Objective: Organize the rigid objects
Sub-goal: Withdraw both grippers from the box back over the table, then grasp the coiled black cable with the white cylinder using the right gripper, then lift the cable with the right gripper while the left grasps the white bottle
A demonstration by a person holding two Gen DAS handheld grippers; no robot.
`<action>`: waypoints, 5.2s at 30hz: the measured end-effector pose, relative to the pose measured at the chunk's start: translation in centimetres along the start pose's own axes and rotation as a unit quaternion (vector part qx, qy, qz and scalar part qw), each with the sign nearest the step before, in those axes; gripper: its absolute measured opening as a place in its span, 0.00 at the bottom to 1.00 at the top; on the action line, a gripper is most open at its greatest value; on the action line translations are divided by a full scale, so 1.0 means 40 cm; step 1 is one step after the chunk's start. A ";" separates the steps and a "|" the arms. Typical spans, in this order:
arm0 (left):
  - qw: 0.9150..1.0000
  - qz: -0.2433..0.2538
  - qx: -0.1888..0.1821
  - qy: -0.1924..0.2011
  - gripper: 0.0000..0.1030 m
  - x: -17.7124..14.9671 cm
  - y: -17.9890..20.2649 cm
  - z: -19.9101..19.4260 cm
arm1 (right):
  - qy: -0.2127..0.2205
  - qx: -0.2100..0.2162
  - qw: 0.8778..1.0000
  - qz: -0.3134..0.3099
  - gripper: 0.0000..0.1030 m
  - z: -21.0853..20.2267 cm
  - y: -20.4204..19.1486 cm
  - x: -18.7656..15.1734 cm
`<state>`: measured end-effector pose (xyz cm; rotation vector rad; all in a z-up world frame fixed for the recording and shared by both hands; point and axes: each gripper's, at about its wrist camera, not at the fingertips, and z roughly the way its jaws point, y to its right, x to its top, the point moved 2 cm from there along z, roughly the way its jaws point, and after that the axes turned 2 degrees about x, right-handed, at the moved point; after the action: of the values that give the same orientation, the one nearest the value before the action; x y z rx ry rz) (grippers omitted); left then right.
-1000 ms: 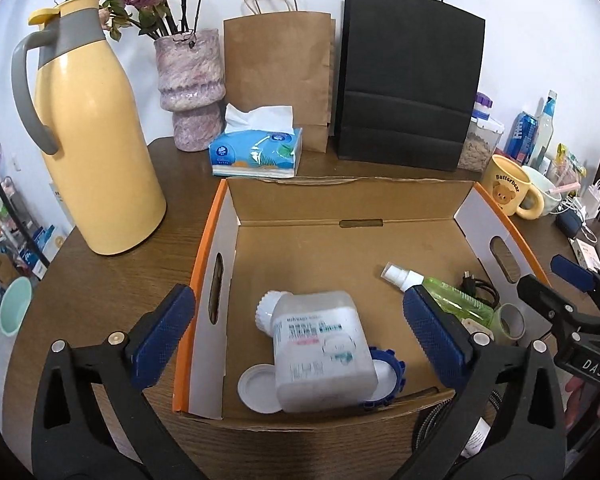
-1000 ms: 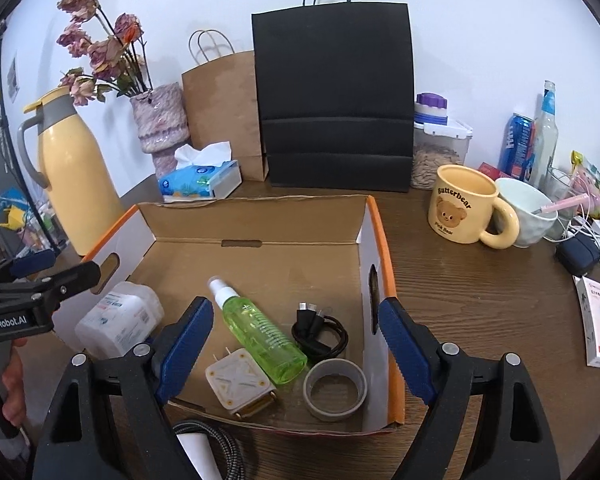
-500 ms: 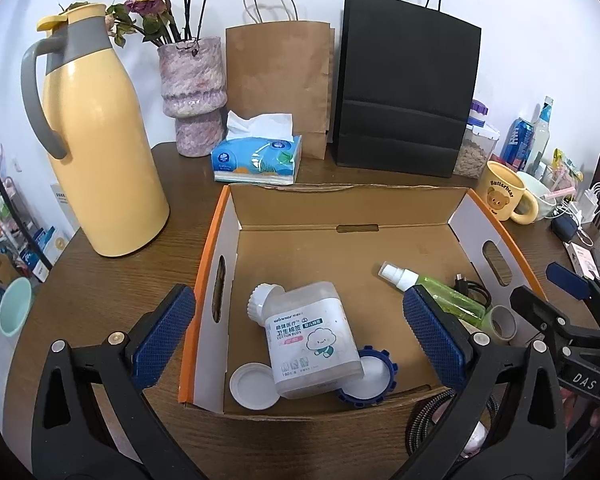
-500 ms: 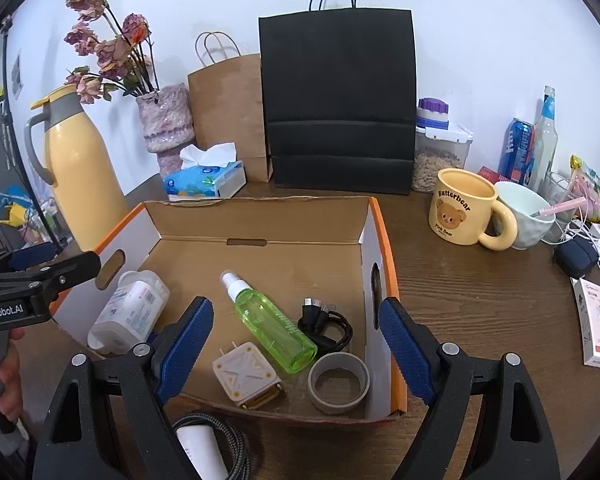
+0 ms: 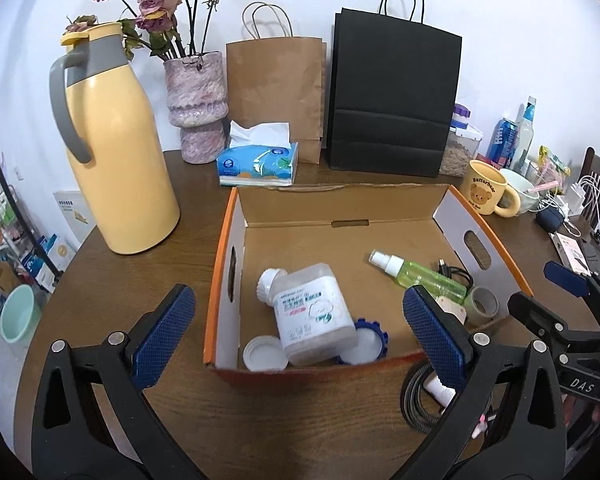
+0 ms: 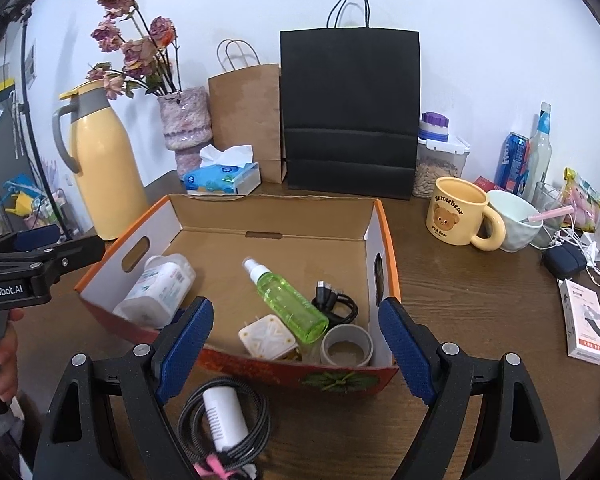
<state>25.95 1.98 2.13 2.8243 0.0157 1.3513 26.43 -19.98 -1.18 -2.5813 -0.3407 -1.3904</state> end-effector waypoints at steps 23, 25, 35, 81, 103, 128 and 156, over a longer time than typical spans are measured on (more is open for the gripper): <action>0.999 0.011 0.005 -0.051 1.00 -0.132 -0.072 -0.045 | -0.066 0.016 0.996 -0.059 0.86 -0.012 -0.088 -0.125; 0.998 0.015 0.005 -0.055 1.00 -0.144 -0.072 -0.046 | -0.076 0.018 0.995 -0.065 0.86 -0.004 -0.095 -0.138; 0.997 0.024 0.008 -0.072 1.00 -0.176 -0.077 -0.034 | -0.120 0.032 0.987 -0.104 0.86 0.037 -0.137 -0.194; 0.995 0.033 0.003 -0.089 1.00 -0.199 -0.067 -0.016 | -0.106 0.069 0.987 -0.101 0.44 0.061 -0.135 -0.241; 0.996 0.027 -0.007 -0.088 1.00 -0.199 -0.071 -0.023 | -0.112 0.010 0.970 -0.216 0.79 0.040 -0.182 -0.286; 0.996 0.030 -0.007 -0.089 1.00 -0.204 -0.071 -0.032 | -0.119 0.030 0.960 -0.253 0.92 -0.020 -0.199 -0.298; 0.992 0.036 -0.006 -0.121 1.00 -0.232 -0.081 -0.038 | -0.063 0.064 0.949 -0.304 0.83 -0.018 -0.233 -0.307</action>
<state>18.94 5.09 -4.16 2.9839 -0.0972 1.0055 16.60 -12.62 -10.57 -2.5648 -1.2884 -1.2971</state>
